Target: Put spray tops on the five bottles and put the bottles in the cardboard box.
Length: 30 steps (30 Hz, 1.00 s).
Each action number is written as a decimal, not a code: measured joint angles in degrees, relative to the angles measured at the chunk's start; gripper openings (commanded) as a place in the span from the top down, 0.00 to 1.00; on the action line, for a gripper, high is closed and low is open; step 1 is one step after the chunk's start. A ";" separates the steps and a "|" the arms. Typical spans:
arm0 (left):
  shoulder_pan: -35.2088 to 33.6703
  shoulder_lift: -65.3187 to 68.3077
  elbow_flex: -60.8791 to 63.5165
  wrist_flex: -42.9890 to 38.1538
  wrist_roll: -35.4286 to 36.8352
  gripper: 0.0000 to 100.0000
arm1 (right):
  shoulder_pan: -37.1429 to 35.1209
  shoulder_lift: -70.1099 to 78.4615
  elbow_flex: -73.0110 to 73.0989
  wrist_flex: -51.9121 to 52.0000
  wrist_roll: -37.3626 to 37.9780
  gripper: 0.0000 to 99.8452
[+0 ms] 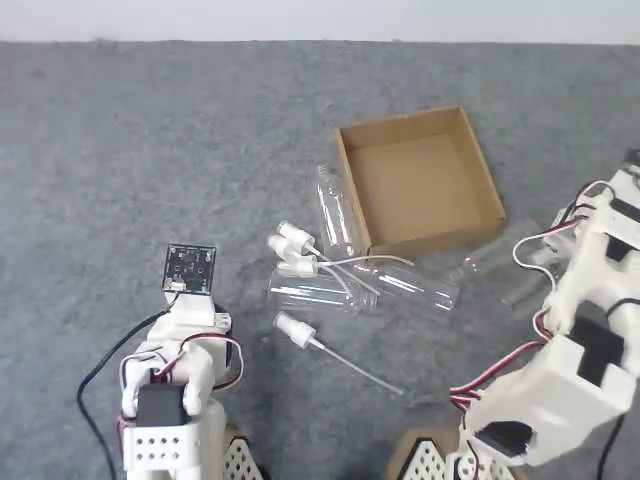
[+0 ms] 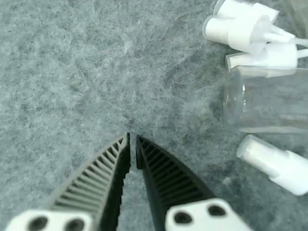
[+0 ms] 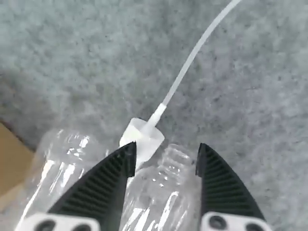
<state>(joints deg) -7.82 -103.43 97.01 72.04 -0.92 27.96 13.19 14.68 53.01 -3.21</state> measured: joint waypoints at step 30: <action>0.00 0.00 0.00 0.00 0.00 0.99 | -3.43 0.09 -9.32 7.47 -4.92 0.71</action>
<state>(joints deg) -7.82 -103.43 97.01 72.04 -0.92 24.53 13.27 5.36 60.48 -8.13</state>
